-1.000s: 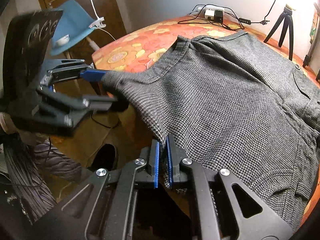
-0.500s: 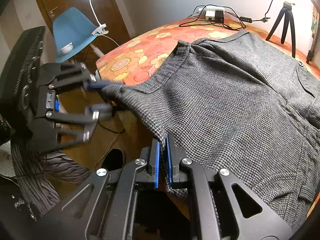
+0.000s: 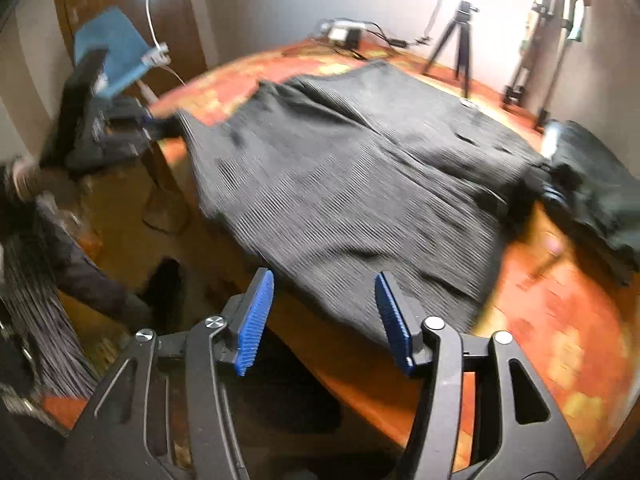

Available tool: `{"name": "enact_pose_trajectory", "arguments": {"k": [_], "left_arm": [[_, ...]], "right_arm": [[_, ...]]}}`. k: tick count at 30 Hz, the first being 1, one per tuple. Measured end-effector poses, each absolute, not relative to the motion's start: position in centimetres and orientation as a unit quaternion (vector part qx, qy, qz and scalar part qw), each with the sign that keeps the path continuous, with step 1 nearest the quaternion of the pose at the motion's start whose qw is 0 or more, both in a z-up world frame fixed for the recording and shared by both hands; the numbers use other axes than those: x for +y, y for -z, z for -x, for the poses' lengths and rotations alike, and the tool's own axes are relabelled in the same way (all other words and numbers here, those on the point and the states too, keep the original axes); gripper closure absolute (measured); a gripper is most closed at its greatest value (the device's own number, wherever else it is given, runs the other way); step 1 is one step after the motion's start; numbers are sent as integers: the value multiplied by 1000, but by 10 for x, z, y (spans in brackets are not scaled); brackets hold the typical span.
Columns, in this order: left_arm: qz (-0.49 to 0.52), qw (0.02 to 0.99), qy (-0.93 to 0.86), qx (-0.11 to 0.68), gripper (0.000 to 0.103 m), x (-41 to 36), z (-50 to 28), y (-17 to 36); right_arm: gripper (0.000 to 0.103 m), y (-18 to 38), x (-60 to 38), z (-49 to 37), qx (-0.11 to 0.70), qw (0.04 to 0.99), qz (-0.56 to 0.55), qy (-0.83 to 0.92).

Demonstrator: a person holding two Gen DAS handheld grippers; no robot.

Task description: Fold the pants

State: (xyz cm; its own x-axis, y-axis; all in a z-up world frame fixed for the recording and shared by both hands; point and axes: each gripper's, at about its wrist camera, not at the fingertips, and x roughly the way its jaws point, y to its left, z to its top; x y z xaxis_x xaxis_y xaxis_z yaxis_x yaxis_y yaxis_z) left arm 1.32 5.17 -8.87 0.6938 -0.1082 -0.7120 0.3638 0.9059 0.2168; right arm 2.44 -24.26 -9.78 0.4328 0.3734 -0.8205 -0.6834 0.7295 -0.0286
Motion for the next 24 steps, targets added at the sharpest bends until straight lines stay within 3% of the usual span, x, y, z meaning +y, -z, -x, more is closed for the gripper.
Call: {"name": "enact_pose_trajectory", "arguments": {"k": [12, 13, 14, 16, 24], "left_arm": [[-148, 909, 122, 369, 92, 59, -12, 83], [-148, 909, 122, 369, 92, 59, -13, 82], [-147, 910, 122, 369, 92, 60, -13, 82], [-144, 911, 122, 367, 92, 60, -15, 79], [-125, 923, 115, 345, 93, 70, -31, 54]], "right_arm": [[45, 146, -250, -15, 424, 801, 324, -271], [51, 147, -250, -16, 422, 800, 332, -268], [71, 148, -250, -17, 421, 800, 337, -264], [89, 146, -252, -24, 423, 802, 343, -245], [93, 72, -261, -37, 357, 865, 275, -222]]}}
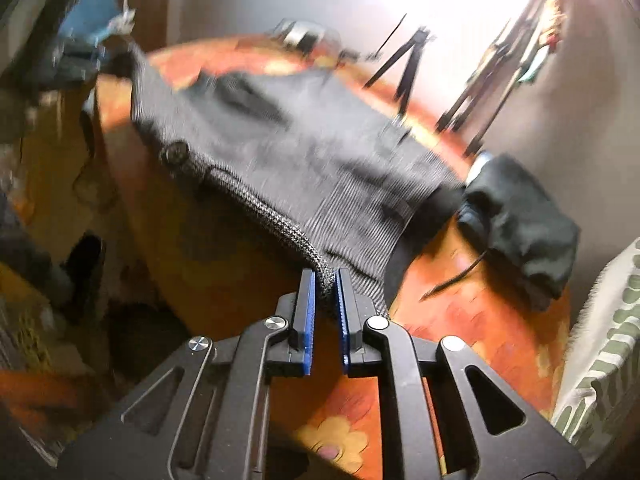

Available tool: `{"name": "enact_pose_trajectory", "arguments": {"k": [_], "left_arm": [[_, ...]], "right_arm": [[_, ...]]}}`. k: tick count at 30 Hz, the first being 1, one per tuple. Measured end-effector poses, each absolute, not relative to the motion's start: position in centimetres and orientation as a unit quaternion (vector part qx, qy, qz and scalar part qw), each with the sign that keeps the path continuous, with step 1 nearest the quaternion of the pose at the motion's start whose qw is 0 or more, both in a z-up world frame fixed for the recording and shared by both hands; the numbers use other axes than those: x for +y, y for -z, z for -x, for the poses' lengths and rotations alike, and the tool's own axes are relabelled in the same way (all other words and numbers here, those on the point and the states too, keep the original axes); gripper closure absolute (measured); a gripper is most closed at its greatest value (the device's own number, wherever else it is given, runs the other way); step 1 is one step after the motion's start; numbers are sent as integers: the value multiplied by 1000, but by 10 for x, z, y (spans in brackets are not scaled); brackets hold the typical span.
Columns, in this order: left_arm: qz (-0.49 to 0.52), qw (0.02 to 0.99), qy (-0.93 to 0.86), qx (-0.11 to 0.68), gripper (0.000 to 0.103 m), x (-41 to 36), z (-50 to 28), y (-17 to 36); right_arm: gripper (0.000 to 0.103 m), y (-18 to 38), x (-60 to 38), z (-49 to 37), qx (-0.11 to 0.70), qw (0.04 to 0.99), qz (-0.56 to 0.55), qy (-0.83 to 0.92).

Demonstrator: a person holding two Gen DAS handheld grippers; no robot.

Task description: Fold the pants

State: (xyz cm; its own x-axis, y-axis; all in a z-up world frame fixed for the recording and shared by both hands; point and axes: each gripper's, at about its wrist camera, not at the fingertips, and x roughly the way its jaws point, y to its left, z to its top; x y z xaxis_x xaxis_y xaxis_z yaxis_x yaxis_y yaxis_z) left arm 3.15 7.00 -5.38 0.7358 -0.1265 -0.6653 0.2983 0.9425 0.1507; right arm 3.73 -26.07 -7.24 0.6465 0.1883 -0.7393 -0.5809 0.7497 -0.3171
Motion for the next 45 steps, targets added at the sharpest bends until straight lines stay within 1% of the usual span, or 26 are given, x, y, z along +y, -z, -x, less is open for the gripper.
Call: {"name": "enact_pose_trajectory", "arguments": {"k": [3, 9, 16, 21, 26, 33, 39, 40, 41, 43, 45], "left_arm": [[-111, 932, 108, 327, 93, 77, -42, 36], [-93, 945, 99, 297, 93, 82, -74, 6], [-70, 954, 91, 276, 93, 80, -132, -18], [-67, 955, 88, 276, 93, 72, -181, -21], [-66, 949, 86, 295, 93, 52, -236, -6], [-83, 933, 75, 343, 93, 22, -308, 43], [-84, 921, 64, 374, 93, 14, -344, 77], [-84, 920, 62, 378, 93, 13, -350, 83], [-85, 919, 61, 380, 93, 12, -352, 86], [-88, 916, 54, 387, 94, 10, -361, 95], [-88, 915, 50, 391, 94, 9, -367, 101]], "right_arm": [[93, 43, -255, -44, 322, 882, 271, -211], [94, 8, -246, -71, 285, 904, 263, -178], [94, -13, -243, -118, 274, 917, 246, -152], [95, -12, -247, -167, 284, 921, 230, -133], [95, 4, -255, -222, 307, 919, 215, -118], [96, 44, -262, -297, 344, 908, 220, -95], [97, 83, -261, -343, 374, 892, 240, -84], [98, 88, -261, -350, 378, 889, 244, -82], [103, 92, -260, -353, 380, 888, 247, -79], [103, 98, -262, -363, 378, 887, 258, -60], [103, 99, -268, -372, 383, 890, 241, -62]]}}
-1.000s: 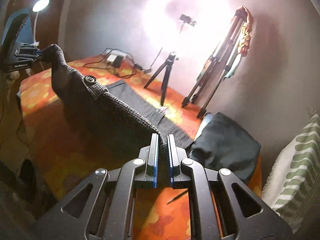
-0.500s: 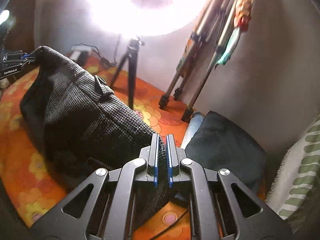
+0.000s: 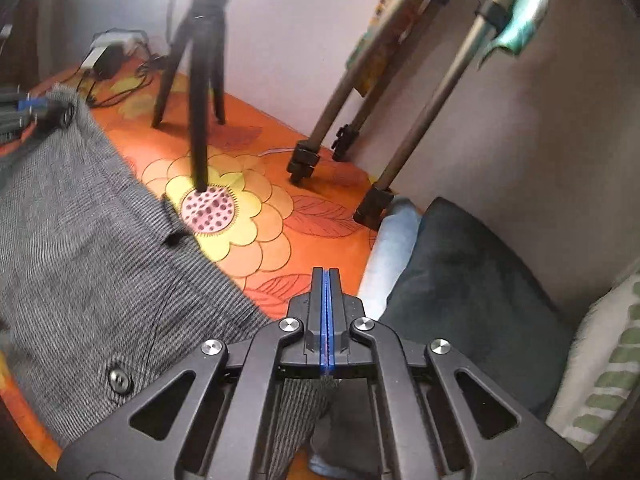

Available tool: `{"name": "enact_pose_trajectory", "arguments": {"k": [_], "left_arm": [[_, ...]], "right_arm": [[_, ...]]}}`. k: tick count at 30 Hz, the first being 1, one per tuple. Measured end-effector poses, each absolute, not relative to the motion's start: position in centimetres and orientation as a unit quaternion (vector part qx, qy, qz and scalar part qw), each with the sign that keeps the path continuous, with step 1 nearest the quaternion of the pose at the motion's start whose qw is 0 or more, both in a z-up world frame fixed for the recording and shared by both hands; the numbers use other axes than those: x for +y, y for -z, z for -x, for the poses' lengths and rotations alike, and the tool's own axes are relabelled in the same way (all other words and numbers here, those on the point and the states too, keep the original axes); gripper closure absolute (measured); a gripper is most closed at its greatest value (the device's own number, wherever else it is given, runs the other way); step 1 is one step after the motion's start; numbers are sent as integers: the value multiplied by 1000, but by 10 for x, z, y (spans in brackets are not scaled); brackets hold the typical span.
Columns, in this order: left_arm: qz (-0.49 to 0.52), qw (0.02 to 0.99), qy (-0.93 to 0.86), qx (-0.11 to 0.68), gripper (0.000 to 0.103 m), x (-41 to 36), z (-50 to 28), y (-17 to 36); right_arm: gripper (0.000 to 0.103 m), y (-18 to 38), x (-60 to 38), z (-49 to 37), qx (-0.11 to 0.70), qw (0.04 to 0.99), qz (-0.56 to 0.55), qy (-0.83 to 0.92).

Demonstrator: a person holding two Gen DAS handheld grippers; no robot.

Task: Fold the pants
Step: 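Lay the hems down on the waistband and open both tools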

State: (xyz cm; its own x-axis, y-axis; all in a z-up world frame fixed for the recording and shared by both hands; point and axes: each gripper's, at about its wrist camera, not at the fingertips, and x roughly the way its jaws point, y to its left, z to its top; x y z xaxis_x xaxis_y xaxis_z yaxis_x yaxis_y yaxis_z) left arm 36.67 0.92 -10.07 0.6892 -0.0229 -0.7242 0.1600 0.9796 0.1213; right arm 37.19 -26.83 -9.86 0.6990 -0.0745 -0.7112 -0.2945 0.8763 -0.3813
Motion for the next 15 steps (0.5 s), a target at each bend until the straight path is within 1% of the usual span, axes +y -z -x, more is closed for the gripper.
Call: {"name": "enact_pose_trajectory", "arguments": {"k": [3, 5, 7, 9, 11, 12, 14, 15], "left_arm": [[-100, 911, 45, 398, 94, 4, -376, 110], [-106, 911, 43, 396, 94, 2, -377, 112], [-103, 911, 40, 397, 94, 2, -378, 113], [-104, 910, 37, 400, 93, 2, -380, 114], [-111, 908, 34, 402, 93, 1, -381, 114], [-114, 907, 31, 405, 88, 1, -382, 115], [-109, 902, 26, 418, 82, 5, -385, 113], [-106, 902, 20, 419, 74, 7, -385, 112]], "right_arm": [[103, 96, -279, -378, 385, 894, 223, -57], [103, 94, -288, -377, 401, 894, 188, -74], [103, 94, -296, -367, 409, 892, 178, -75], [93, 95, -303, -358, 419, 890, 164, -69], [67, 97, -315, -343, 430, 890, 132, -73], [64, 98, -319, -337, 437, 888, 123, -69], [62, 96, -323, -316, 437, 890, 112, -70], [60, 95, -325, -302, 438, 890, 104, -73]]}}
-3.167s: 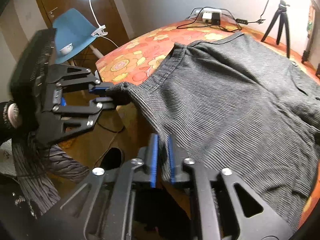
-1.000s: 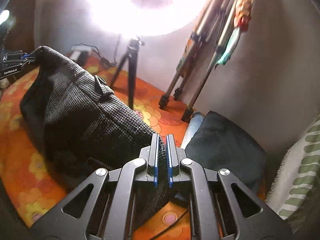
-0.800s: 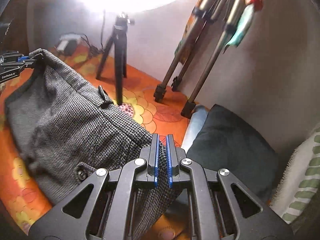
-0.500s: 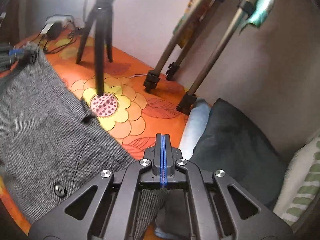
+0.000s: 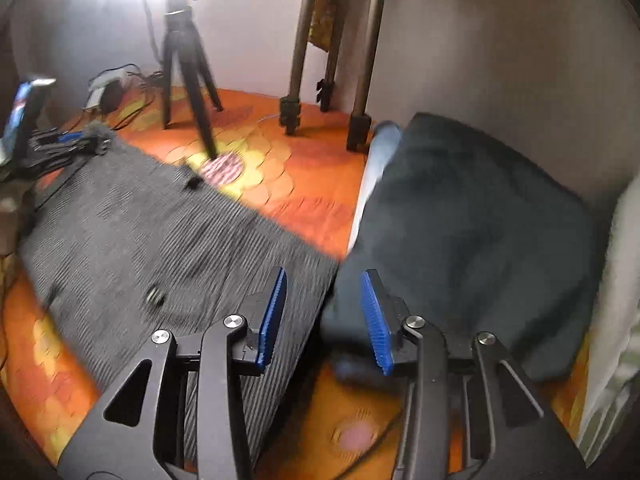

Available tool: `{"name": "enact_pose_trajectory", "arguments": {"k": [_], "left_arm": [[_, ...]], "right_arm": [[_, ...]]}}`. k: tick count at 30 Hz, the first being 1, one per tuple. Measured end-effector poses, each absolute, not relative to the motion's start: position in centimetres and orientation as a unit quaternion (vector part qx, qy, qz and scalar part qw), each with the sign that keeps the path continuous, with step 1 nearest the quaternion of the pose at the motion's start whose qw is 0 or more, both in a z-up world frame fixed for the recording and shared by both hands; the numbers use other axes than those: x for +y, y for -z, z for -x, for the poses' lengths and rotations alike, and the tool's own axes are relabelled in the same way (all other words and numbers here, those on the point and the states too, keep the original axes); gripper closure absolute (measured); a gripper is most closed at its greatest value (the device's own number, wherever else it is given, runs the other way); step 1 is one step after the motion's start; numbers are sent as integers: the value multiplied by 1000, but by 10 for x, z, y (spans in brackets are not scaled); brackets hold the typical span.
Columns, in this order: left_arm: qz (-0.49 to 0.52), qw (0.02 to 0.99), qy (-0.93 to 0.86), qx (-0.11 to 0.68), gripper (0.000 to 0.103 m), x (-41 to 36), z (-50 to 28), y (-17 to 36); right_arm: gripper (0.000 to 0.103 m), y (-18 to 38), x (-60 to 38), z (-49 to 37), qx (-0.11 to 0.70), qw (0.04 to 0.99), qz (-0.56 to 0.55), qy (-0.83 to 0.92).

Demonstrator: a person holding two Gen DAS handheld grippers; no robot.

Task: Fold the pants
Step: 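Lay the hems down on the waistband and open both tools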

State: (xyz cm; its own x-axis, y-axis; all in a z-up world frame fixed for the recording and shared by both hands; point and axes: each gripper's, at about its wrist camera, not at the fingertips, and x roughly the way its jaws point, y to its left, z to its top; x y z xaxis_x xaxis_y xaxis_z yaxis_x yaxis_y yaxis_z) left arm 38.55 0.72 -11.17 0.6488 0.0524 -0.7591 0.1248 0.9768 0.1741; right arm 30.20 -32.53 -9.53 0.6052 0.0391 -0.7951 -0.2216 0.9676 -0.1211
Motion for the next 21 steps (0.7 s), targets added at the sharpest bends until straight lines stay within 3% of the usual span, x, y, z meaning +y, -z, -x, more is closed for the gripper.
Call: {"name": "enact_pose_trajectory", "arguments": {"k": [1, 3, 9, 13, 21], "left_arm": [[-100, 904, 10, 415, 66, 12, -385, 108], [-79, 909, 7, 409, 61, 21, -380, 99], [-67, 918, 24, 390, 59, 38, -336, 66], [-81, 921, 52, 377, 54, 47, -280, 51], [-105, 911, 80, 391, 54, 50, -203, 65]], "right_arm": [[55, 95, -327, -292, 440, 890, 97, -74], [50, 94, -329, -265, 443, 890, 79, -75], [49, 96, -325, -203, 464, 882, 38, -73], [41, 98, -327, -178, 467, 881, -23, -71], [36, 103, -336, -158, 451, 886, -105, -32]]}}
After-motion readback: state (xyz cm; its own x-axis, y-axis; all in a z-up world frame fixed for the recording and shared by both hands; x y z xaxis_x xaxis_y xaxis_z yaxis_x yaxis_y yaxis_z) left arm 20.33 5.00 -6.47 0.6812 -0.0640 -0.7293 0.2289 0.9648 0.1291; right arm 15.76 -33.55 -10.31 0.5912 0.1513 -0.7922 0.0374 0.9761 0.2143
